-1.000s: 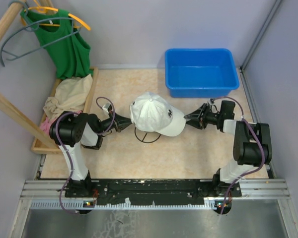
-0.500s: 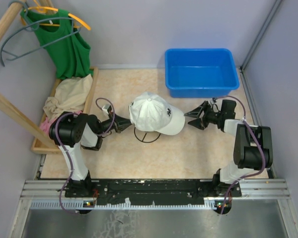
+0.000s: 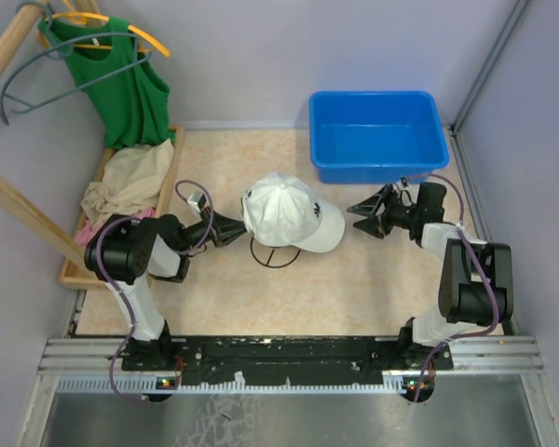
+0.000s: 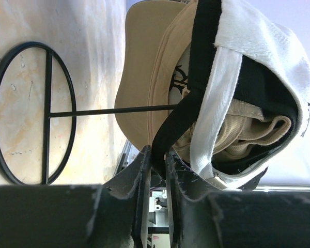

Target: Stack the hats

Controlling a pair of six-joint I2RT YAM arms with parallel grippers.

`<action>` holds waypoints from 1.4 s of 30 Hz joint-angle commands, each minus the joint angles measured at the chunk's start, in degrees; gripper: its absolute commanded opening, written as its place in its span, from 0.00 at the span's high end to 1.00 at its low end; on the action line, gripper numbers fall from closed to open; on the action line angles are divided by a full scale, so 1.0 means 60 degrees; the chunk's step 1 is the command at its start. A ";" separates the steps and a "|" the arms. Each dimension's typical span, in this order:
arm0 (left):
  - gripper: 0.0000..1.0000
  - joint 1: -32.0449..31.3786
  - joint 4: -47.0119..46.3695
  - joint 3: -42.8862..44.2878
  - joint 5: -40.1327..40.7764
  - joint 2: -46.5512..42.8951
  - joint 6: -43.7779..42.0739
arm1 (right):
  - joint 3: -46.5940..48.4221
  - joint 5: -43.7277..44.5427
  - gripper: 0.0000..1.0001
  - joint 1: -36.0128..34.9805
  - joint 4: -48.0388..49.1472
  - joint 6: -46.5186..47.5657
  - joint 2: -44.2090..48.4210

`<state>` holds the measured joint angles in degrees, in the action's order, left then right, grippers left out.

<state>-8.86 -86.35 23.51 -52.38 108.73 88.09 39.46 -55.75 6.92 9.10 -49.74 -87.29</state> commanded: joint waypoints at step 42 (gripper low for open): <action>0.60 0.1852 0.3005 -0.0789 -0.0072 -0.3991 -0.2265 | 0.0283 0.0254 0.31 0.0229 0.0682 -0.0035 0.0486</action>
<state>2.02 -83.07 16.45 -53.36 95.13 87.07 39.55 -54.89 7.79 11.20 -50.74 -87.24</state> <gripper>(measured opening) 0.395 0.688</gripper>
